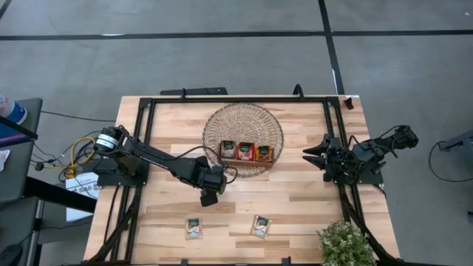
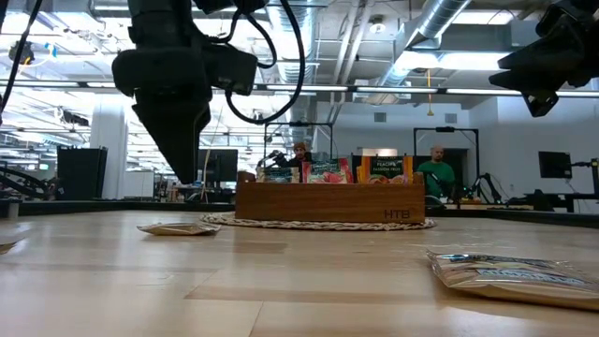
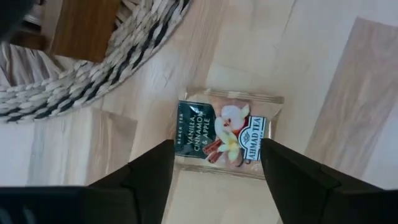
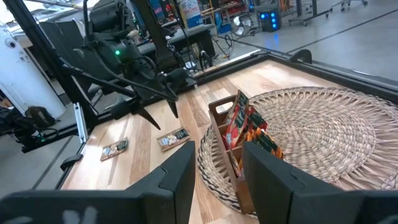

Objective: Pick & Place Tea
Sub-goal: Put the brown tea bag into the left section of the wooden organizer

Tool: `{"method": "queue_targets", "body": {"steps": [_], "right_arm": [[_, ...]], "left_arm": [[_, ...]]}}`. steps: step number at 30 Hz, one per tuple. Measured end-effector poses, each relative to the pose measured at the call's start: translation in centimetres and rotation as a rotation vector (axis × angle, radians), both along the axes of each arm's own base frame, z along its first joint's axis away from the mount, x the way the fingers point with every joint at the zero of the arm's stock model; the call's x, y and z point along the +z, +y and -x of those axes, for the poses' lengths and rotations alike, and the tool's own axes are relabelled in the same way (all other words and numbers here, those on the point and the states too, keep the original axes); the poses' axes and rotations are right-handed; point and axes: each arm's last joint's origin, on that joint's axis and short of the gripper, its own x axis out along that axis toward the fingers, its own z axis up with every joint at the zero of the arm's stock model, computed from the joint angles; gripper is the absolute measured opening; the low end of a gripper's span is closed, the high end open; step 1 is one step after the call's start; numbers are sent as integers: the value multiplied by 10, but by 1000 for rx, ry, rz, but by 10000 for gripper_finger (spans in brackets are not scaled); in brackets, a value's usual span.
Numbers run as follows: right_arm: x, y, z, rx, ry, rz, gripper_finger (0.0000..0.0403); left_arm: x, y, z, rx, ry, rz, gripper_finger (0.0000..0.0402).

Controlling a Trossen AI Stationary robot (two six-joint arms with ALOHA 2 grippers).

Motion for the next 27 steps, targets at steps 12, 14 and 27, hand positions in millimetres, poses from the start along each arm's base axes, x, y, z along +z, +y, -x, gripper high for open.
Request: {"method": "queue_targets", "body": {"steps": [12, 14, 27], "right_arm": [[0, 0, 0, 0, 1, 1, 123], [0, 0, 0, 0, 1, 1, 123], [0, 0, 0, 0, 2, 1, 123]], "left_arm": [[0, 29, -6, -12, 18, 36, 234], [0, 35, -7, -9, 20, 39, 234], [-25, 40, 7, -30, 68, 51, 234]]}}
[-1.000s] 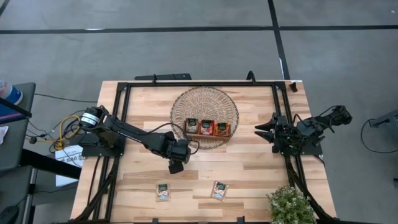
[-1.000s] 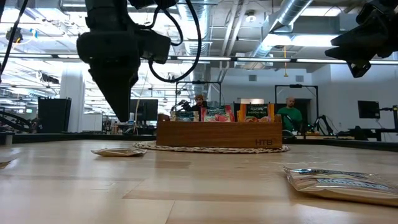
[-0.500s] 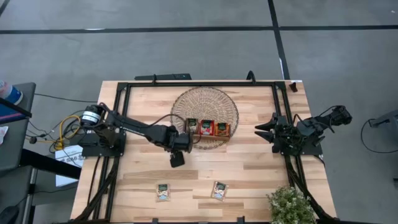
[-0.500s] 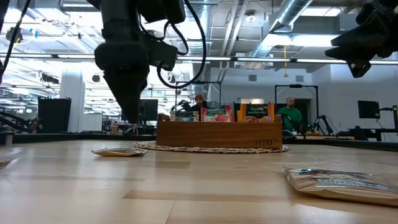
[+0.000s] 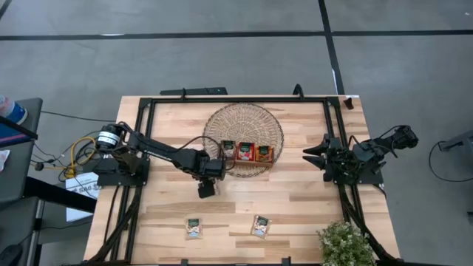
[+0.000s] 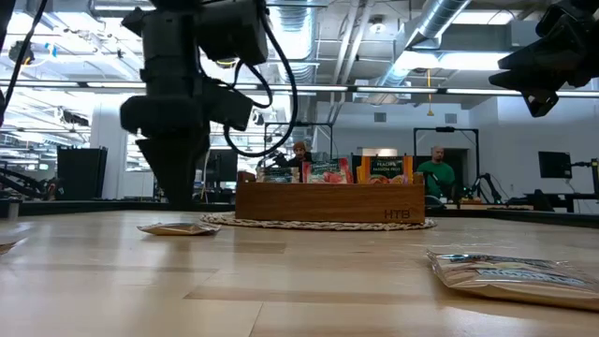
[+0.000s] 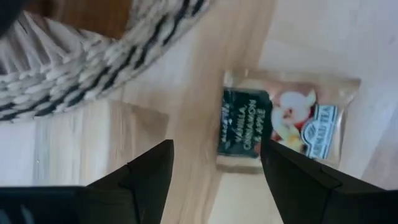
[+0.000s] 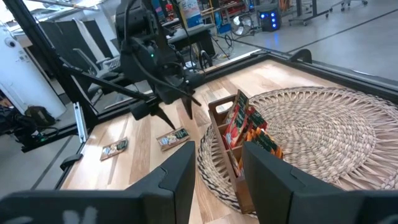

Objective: Pick & Place Tea
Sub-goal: Put the brown tea bag into the left section of the wooden organizer

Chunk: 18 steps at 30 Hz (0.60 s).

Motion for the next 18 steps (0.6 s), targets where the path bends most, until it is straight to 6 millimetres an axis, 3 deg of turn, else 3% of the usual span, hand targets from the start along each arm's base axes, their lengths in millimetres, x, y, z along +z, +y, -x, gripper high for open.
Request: {"method": "queue_targets", "body": {"steps": [12, 18], "right_arm": [[0, 0, 0, 0, -4, -2, 123], [0, 0, 0, -1, -5, -10, 123]], "left_arm": [[-2, -1, -4, -60, -56, 48, 234], [-21, 6, -1, -39, -60, 72, 233]]}}
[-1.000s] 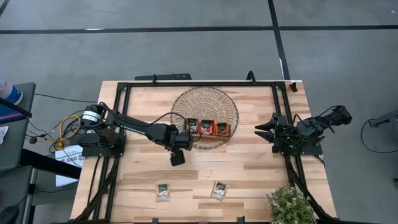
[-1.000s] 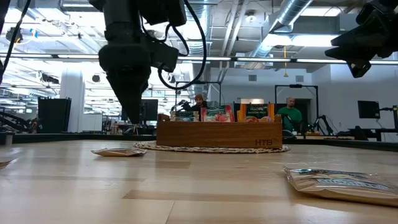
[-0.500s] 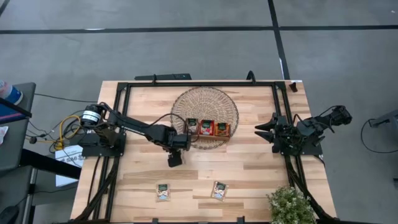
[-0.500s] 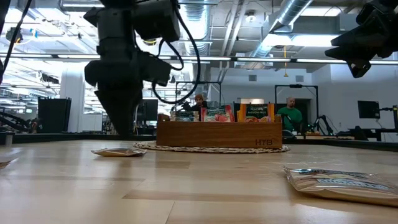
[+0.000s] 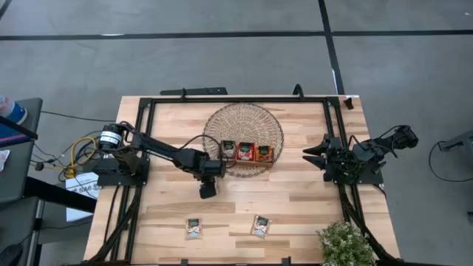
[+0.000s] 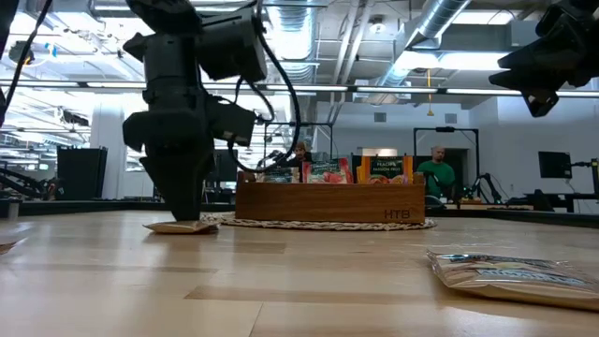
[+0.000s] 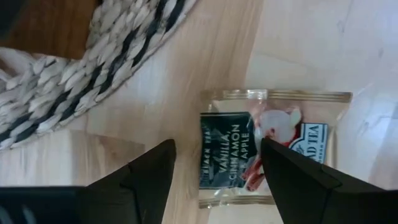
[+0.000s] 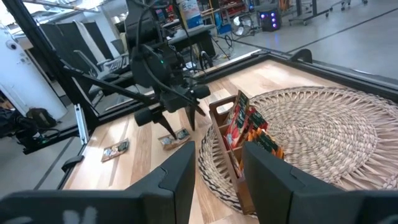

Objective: Pick & Place Tea
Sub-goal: Put the brown tea bag into the left section of the wooden organizer

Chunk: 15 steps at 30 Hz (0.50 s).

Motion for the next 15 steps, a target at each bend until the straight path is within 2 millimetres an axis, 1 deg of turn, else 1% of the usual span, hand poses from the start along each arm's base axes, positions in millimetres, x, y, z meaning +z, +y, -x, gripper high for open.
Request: {"method": "queue_targets", "body": {"steps": [4, 8, 11, 15], "right_arm": [[0, 0, 0, -3, -2, -18, 123], [0, 0, 0, -3, -6, -20, 123], [0, 0, 0, -3, -6, -20, 123], [1, 0, 0, -3, -9, -22, 123]], "left_arm": [[-10, 7, -2, 23, 23, 20, 228], [-15, 8, -5, 24, 33, 41, 211], [-17, 8, -4, 21, 40, 52, 187], [-17, 8, -4, 17, 47, 68, 140]]}}
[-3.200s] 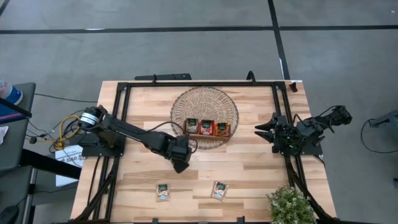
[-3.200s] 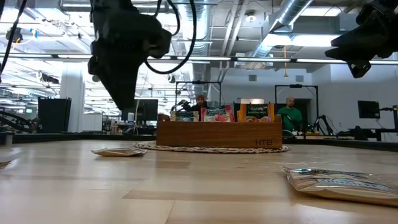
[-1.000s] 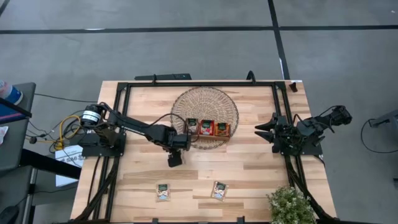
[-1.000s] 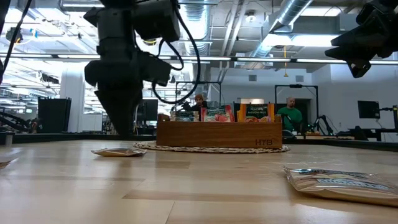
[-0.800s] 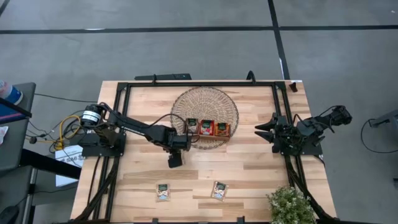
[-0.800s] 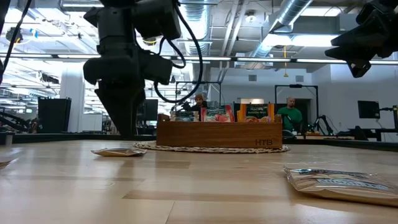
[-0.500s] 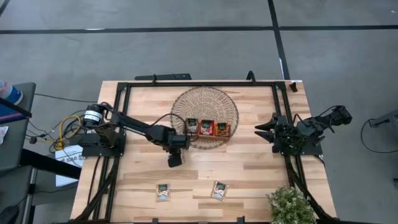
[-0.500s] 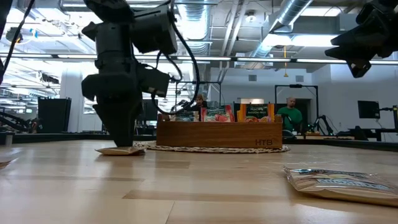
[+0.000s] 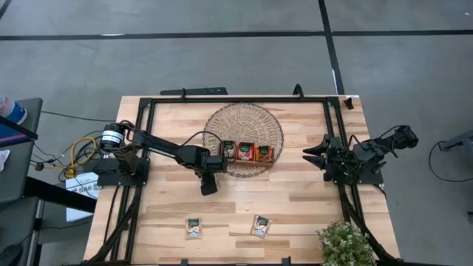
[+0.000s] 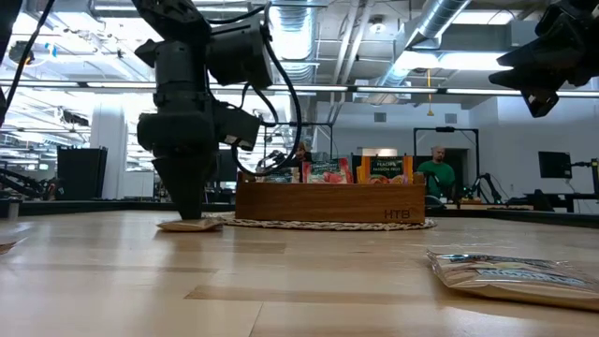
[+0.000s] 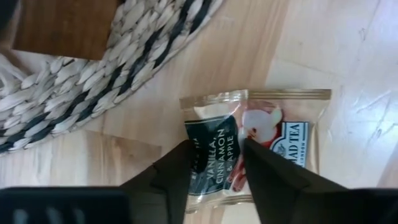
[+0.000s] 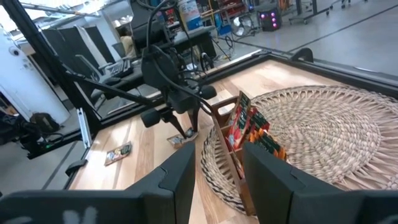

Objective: Pick & Place Tea
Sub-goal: Put the brown tea bag into the left section of the wooden organizer

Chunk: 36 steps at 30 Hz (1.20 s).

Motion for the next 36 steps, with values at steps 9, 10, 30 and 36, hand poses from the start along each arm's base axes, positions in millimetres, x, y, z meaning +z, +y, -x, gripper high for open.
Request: {"method": "queue_targets", "body": {"steps": [9, 10, 30, 36], "right_arm": [[0, 0, 0, 0, 0, 0, 123], [0, 0, 0, 0, 0, 0, 123], [0, 0, 0, 0, -2, -1, 123], [0, 0, 0, 0, -1, -1, 123]], "left_arm": [[9, 0, 3, 42, -27, 3, 14], [12, 0, 4, 49, -33, 2, 8], [132, -25, -12, -91, -183, -474, 0], [147, -19, -28, -228, -215, -711, 0]]}}
